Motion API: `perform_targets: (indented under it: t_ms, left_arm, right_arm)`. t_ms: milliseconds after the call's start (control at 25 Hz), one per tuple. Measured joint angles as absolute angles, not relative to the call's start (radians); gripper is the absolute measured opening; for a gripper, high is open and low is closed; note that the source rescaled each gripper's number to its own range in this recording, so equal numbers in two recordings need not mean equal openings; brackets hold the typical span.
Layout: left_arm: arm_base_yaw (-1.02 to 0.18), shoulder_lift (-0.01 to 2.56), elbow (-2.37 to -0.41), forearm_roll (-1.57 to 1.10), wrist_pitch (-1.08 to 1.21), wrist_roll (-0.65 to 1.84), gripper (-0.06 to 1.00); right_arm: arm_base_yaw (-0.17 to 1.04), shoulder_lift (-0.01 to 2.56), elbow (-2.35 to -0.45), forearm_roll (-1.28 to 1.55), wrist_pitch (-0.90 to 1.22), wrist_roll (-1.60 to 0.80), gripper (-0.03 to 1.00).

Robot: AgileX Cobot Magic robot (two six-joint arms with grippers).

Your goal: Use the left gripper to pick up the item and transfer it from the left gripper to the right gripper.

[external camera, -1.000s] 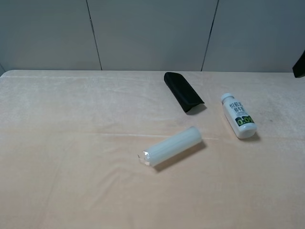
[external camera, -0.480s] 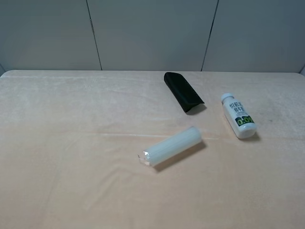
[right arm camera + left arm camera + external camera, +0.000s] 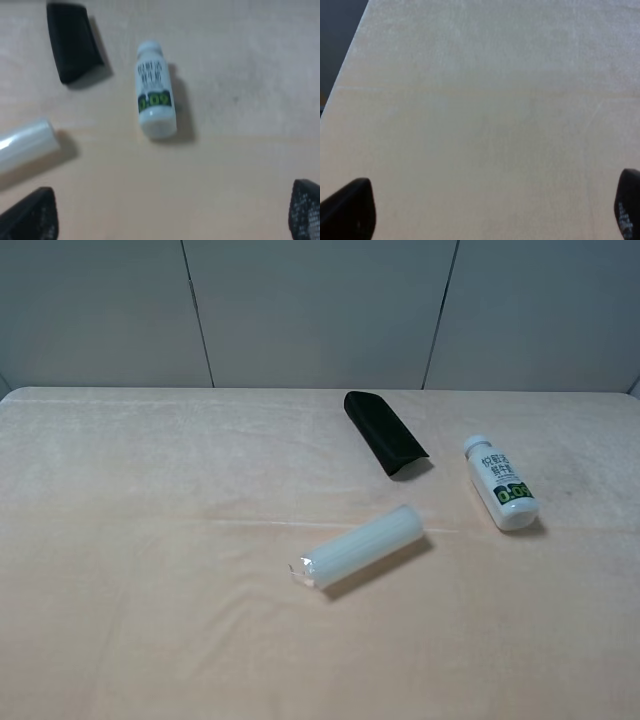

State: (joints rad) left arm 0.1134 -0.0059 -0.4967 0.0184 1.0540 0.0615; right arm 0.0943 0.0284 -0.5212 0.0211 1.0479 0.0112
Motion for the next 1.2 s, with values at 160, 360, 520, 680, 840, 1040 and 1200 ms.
perform_targets:
  t_ms: [160,360,520,680,840,1040,1200]
  left_arm:
    - [0.113,-0.006,-0.497,0.018,1.054,0.062,0.88]
    - [0.113,-0.006,-0.497,0.018,1.054,0.062,0.88]
    - [0.113,-0.006,-0.497,0.018,1.054,0.062,0.88]
    - [0.113,-0.006,-0.497,0.019,1.053,0.062,0.88]
    - [0.113,-0.006,-0.497,0.019,1.052,0.061,0.88]
    - [0.113,-0.006,-0.497,0.019,1.052,0.061,0.88]
    - [0.113,-0.006,-0.497,0.019,1.052,0.061,0.88]
  right_arm:
    - [0.094,-0.005,-0.508,0.019,1.044,-0.024,1.00]
    - [0.094,-0.006,-0.495,0.019,1.034,-0.030,1.00]
    - [0.094,-0.006,-0.492,0.020,1.033,-0.030,1.00]
    - [0.094,-0.006,-0.492,0.020,1.033,-0.030,1.00]
    - [0.094,-0.006,-0.492,0.020,1.033,-0.030,1.00]
    - [0.029,-0.006,-0.492,0.020,1.031,-0.030,1.00]
    - [-0.017,-0.006,-0.492,0.020,1.031,-0.030,1.00]
